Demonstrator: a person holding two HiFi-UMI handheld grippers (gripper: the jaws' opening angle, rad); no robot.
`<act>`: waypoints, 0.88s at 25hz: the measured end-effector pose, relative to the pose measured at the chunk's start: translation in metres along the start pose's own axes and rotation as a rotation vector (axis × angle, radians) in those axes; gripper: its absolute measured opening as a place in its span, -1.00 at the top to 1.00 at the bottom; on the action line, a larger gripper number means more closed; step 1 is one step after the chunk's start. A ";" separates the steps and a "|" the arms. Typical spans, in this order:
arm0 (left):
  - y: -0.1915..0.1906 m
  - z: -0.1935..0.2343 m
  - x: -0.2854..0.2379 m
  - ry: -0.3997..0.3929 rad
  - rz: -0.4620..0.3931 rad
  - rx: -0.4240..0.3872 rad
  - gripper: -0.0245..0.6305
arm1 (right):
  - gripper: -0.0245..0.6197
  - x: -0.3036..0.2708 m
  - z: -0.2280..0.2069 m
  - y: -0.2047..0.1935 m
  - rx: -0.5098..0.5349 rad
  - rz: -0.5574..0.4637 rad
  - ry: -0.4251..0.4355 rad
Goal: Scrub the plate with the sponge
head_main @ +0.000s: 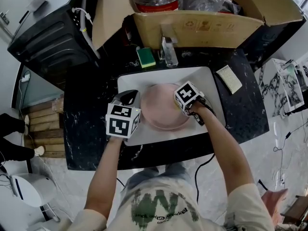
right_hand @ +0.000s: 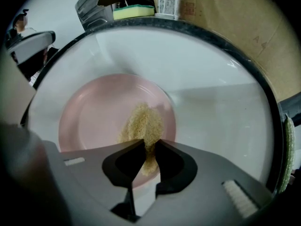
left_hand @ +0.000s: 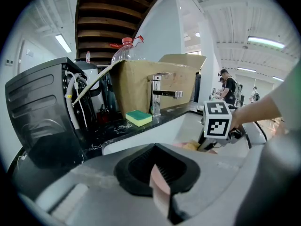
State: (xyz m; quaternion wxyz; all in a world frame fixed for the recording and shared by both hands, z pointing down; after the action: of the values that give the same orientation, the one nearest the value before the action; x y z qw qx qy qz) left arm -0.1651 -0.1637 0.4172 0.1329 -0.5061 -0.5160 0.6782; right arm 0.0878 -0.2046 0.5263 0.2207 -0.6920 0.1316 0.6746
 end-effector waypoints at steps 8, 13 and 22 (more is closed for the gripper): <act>0.000 0.001 0.001 0.003 0.001 0.001 0.91 | 0.73 0.002 -0.002 0.000 -0.010 -0.005 0.000; -0.001 0.002 0.002 0.002 0.001 0.001 0.91 | 0.73 0.012 0.002 0.005 -0.020 -0.037 0.049; -0.001 0.002 0.003 0.004 0.002 -0.003 0.91 | 0.73 0.029 0.026 0.023 -0.006 -0.113 0.142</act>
State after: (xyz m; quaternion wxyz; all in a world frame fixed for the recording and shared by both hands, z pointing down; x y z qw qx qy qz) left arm -0.1689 -0.1624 0.4164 0.1323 -0.5084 -0.5163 0.6764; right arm 0.0556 -0.2089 0.4949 0.2463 -0.7452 0.1058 0.6106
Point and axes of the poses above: the fingertips, and each gripper's own axes: x backward along the fingers, z to its left, y out of its top, the point moved 9 cm from there along x, backward along the fingers, and after that the axes turned 5 degrees about -x, right-handed, at the moved point
